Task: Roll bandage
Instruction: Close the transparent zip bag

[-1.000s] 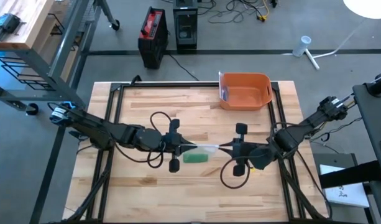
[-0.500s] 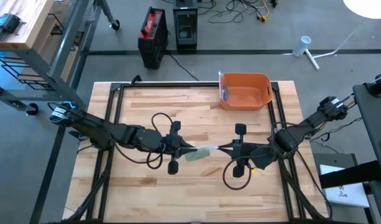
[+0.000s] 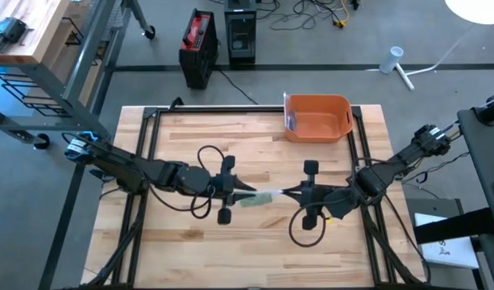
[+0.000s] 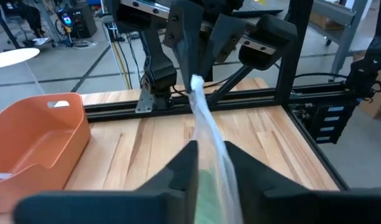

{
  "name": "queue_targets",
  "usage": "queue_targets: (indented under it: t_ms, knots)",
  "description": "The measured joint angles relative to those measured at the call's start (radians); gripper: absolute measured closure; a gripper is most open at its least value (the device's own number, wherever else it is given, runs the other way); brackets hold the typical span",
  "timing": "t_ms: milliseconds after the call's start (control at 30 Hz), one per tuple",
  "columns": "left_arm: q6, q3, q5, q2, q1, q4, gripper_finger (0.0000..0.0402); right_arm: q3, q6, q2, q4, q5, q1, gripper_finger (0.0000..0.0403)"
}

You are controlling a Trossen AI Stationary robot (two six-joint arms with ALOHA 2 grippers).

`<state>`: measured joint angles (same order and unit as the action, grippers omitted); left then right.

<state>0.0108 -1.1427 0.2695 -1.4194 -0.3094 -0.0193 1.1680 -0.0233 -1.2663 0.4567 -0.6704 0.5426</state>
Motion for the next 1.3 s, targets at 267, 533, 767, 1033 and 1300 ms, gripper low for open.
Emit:
queue_targets:
  t_ms: [267,533,767,1033,1300]
  knots:
    - [0.009,-0.01,-0.005,-0.018,0.041,-0.007,0.0247,-0.043,0.001,0.0,0.0,0.076,-0.038,0.0401]
    - [0.051,-0.009,-0.109,-0.138,0.088,-0.093,0.0221,-0.097,0.024,-0.001,-0.003,0.077,-0.081,0.0401]
    - [0.09,-0.009,-0.13,-0.201,0.135,-0.14,0.0239,-0.102,0.03,-0.001,-0.007,0.079,-0.081,0.0401]
    - [0.099,-0.009,-0.126,-0.225,0.16,-0.17,0.0321,-0.114,0.044,-0.001,-0.043,0.1,-0.081,0.0401]
    - [0.075,-0.009,-0.125,-0.225,0.16,-0.157,0.0395,-0.119,0.085,0.0,-0.091,0.101,-0.081,0.039]
